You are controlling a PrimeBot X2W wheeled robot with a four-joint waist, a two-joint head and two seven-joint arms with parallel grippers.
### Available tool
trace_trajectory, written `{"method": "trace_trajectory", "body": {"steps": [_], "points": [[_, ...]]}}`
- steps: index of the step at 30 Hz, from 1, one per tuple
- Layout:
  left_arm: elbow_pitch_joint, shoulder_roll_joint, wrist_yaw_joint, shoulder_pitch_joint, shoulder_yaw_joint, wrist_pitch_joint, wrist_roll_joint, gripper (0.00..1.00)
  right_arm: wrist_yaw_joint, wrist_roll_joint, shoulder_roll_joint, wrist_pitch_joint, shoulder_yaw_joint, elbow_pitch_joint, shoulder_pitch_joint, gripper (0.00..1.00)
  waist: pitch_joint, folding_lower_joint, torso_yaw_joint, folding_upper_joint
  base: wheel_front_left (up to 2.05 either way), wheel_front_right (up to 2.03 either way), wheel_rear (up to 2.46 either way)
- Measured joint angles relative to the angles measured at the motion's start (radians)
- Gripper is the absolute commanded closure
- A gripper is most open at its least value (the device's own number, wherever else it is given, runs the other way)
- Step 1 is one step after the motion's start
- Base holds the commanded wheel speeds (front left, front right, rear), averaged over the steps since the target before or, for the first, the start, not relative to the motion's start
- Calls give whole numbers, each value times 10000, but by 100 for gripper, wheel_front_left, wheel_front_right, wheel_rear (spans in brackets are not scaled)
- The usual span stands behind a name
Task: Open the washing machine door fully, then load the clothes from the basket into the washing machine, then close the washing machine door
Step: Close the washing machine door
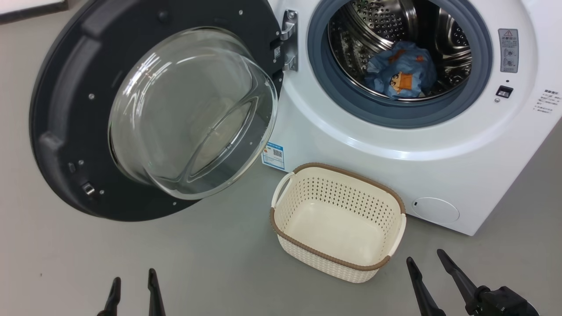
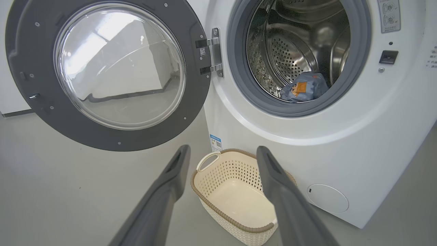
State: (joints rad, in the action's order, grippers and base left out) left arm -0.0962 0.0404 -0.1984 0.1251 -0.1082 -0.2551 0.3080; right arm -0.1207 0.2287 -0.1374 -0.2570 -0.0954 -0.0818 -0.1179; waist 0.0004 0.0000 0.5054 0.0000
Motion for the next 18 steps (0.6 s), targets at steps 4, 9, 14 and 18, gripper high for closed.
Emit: {"method": "trace_trajectory", "body": {"steps": [4, 9, 14, 18], "points": [[31, 0, -52, 10, 38, -2, 4, 0, 0, 0, 0, 0, -17, -6, 0, 0, 11, 0, 102, 0, 0, 0, 0], [151, 0, -104, 27, 238, 0, 59, 0, 0, 2, -13, 0, -161, -65, 6, 0, 45, 0, 125, 0, 0, 0, 0], [169, -6, -198, 41, 610, 0, 430, 35, 0, 2, -58, 0, -178, -94, 11, 0, 65, 0, 137, 0, 0, 0, 0], [178, -13, -153, 40, 1409, 0, 830, 100, 0, 2, -58, 0, -192, -102, 13, 0, 70, 0, 144, 0, 0, 0, 0]]}}
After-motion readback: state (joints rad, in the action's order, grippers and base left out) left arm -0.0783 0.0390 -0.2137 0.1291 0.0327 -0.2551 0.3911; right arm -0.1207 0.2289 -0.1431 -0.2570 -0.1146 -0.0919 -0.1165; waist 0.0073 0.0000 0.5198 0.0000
